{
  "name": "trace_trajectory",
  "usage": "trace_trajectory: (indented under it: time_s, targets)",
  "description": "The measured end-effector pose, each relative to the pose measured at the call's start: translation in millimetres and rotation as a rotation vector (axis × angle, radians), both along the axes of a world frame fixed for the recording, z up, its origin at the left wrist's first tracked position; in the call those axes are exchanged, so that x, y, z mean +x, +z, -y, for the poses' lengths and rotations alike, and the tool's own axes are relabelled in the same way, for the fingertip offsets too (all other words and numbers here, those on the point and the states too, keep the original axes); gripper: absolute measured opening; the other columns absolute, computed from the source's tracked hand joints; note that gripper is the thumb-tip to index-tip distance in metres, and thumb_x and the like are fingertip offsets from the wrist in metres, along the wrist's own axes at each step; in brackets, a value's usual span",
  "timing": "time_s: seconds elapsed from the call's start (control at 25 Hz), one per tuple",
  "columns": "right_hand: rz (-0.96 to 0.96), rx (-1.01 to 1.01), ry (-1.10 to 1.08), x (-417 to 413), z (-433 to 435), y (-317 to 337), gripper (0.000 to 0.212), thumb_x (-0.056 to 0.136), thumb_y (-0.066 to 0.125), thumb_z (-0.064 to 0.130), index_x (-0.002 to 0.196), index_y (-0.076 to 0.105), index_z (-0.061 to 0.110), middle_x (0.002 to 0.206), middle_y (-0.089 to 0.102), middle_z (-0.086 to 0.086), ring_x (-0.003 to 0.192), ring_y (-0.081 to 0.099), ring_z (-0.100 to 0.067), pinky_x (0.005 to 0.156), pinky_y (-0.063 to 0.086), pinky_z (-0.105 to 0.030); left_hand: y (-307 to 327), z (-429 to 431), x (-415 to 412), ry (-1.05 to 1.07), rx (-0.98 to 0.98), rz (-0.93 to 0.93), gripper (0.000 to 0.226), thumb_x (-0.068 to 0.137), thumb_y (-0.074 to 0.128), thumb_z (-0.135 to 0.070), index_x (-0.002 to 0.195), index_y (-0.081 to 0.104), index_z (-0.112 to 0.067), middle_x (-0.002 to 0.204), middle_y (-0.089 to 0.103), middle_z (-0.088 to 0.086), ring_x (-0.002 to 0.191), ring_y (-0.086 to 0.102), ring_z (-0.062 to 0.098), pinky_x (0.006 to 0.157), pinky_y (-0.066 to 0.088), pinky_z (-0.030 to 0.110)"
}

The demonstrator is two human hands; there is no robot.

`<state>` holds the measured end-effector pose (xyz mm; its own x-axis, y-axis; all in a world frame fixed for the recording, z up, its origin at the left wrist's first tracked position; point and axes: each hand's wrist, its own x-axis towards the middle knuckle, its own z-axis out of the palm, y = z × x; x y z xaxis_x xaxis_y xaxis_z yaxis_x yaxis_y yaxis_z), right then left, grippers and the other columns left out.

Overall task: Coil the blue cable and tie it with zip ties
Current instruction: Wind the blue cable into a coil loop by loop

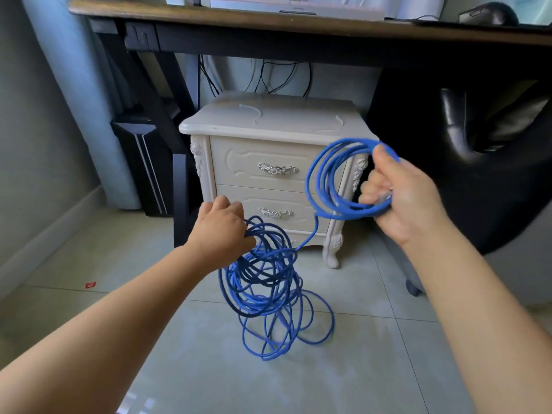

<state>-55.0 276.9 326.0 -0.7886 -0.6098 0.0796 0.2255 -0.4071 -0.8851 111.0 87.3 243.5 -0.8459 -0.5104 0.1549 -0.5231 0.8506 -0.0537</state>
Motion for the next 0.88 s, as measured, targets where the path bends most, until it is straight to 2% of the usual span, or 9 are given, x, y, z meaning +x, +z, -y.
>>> trace_trajectory:
  time_s: [0.12, 0.2, 0.24, 0.32, 0.36, 0.48, 0.56, 0.72, 0.88]
  targets:
    - [-0.248, 0.237, -0.089, 8, 13, -24, 0.025, 0.098, 0.057, 0.02, 0.076, 0.045, 0.016, 0.048, 0.03, 0.01, 0.04, 0.028, -0.008, 0.043, 0.034, -0.025, -3, 9, 3, -0.027, 0.263, -0.008, 0.037, 0.092, 0.055, -0.042, 0.079, 0.072, -0.012, 0.082, 0.064, -0.002, 0.096, 0.051, 0.023, 0.083, 0.035, 0.032]
    - [-0.451, 0.379, -0.151, 13, 19, -37, 0.026, 0.096, 0.059, 0.026, 0.079, 0.045, 0.012, 0.049, 0.036, 0.008, 0.039, 0.036, -0.008, 0.048, 0.039, -0.031, -1, 7, 5, -0.024, 0.407, -0.045, 0.035, 0.09, 0.058, -0.038, 0.07, 0.072, -0.013, 0.056, 0.061, -0.005, 0.077, 0.057, 0.019, 0.088, 0.041, 0.026]
    - [-0.546, 0.443, -0.185, 16, 22, -41, 0.027, 0.096, 0.059, 0.028, 0.08, 0.046, 0.01, 0.052, 0.039, 0.006, 0.04, 0.041, -0.01, 0.05, 0.043, -0.033, 2, 3, 5, -0.009, 0.496, -0.09, 0.033, 0.089, 0.059, -0.036, 0.068, 0.072, -0.015, 0.05, 0.059, -0.006, 0.068, 0.056, 0.015, 0.08, 0.043, 0.025]
    - [-0.683, 0.498, -0.216, 25, 27, -47, 0.025, 0.095, 0.06, 0.031, 0.077, 0.046, 0.02, 0.054, 0.045, 0.007, 0.049, 0.048, -0.016, 0.055, 0.048, -0.032, 9, -4, 3, 0.024, 0.701, -0.181, 0.031, 0.088, 0.062, -0.034, 0.065, 0.071, -0.015, 0.051, 0.059, -0.007, 0.054, 0.051, 0.01, 0.058, 0.041, 0.023]
    - [-0.735, 0.502, -0.207, 30, 30, -51, 0.026, 0.094, 0.061, 0.033, 0.074, 0.045, 0.025, 0.054, 0.048, 0.01, 0.053, 0.049, -0.02, 0.058, 0.05, -0.035, 12, -6, 4, 0.026, 0.826, -0.215, 0.032, 0.089, 0.063, -0.034, 0.065, 0.071, -0.014, 0.054, 0.062, -0.007, 0.052, 0.05, 0.007, 0.055, 0.039, 0.021]
    - [-0.831, 0.523, -0.122, 40, 33, -58, 0.029, 0.093, 0.062, 0.036, 0.078, 0.043, 0.02, 0.054, 0.049, 0.016, 0.054, 0.045, -0.02, 0.062, 0.053, -0.045, 11, -1, 11, 0.025, 1.246, -0.338, 0.029, 0.088, 0.07, -0.031, 0.066, 0.072, -0.013, 0.067, 0.069, 0.001, 0.063, 0.056, 0.012, 0.072, 0.042, 0.027]
    - [-0.852, 0.567, -0.072, 41, 29, -59, 0.028, 0.093, 0.061, 0.035, 0.079, 0.045, 0.017, 0.052, 0.047, 0.011, 0.053, 0.043, -0.019, 0.06, 0.048, -0.038, 10, 3, 14, 0.072, 1.476, -0.455, 0.021, 0.077, 0.079, -0.028, 0.065, 0.074, -0.011, 0.071, 0.069, 0.008, 0.067, 0.057, 0.019, 0.076, 0.045, 0.032]
    - [-0.865, 0.632, 0.003, 38, 21, -52, 0.027, 0.093, 0.061, 0.036, 0.082, 0.046, 0.016, 0.054, 0.046, 0.008, 0.052, 0.044, -0.015, 0.055, 0.044, -0.034, 13, 3, 13, 0.105, 1.688, -0.538, 0.022, 0.066, 0.076, -0.018, 0.075, 0.066, -0.001, 0.067, 0.066, 0.009, 0.056, 0.061, 0.014, 0.06, 0.053, 0.019]
    - [-0.918, 0.67, 0.145, 38, 13, -39, 0.029, 0.092, 0.063, 0.035, 0.074, 0.044, 0.024, 0.051, 0.051, 0.016, 0.044, 0.042, -0.004, 0.055, 0.037, -0.025, 15, -2, 10, 0.13, 1.738, -0.605, 0.012, 0.076, 0.07, 0.008, 0.082, 0.063, -0.001, 0.071, 0.07, 0.005, 0.063, 0.068, 0.012, 0.069, 0.058, 0.018]
